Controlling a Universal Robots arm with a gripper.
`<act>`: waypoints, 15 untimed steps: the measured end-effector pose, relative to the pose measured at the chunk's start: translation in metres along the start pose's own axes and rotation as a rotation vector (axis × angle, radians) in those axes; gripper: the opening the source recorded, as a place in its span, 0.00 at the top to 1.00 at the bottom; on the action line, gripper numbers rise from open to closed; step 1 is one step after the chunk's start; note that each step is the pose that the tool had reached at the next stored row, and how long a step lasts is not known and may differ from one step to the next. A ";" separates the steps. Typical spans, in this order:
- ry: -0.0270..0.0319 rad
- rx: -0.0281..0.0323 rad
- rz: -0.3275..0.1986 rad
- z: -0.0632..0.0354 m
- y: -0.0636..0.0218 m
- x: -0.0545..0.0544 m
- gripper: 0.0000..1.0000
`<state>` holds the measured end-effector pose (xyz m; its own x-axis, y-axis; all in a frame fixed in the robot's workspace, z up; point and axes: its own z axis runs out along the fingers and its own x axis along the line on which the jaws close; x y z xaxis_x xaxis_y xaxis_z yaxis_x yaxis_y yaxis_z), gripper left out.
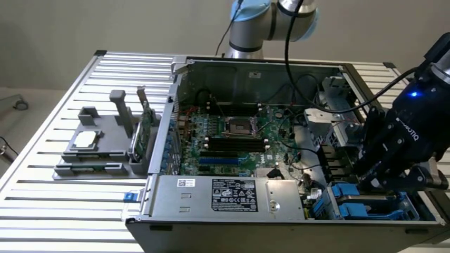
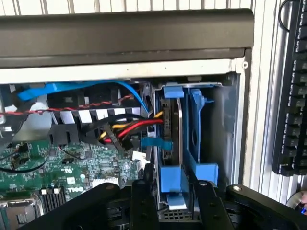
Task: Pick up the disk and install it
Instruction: 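Insert the second disk wire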
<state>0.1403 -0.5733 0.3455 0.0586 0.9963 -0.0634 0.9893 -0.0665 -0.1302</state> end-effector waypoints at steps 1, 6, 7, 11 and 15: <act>0.0000 0.0000 0.000 -0.0005 -0.0035 0.000 0.66; 0.0010 0.0001 0.000 -0.0021 -0.0216 -0.002 0.84; 0.0011 0.0001 0.000 -0.0022 -0.0234 -0.002 0.89; 0.0037 0.0002 -0.001 -0.0022 -0.0236 -0.003 0.89; 0.0038 0.0002 -0.001 -0.0021 -0.0237 -0.003 0.89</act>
<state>0.1170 -0.5743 0.3508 0.0586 0.9965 -0.0596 0.9893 -0.0660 -0.1305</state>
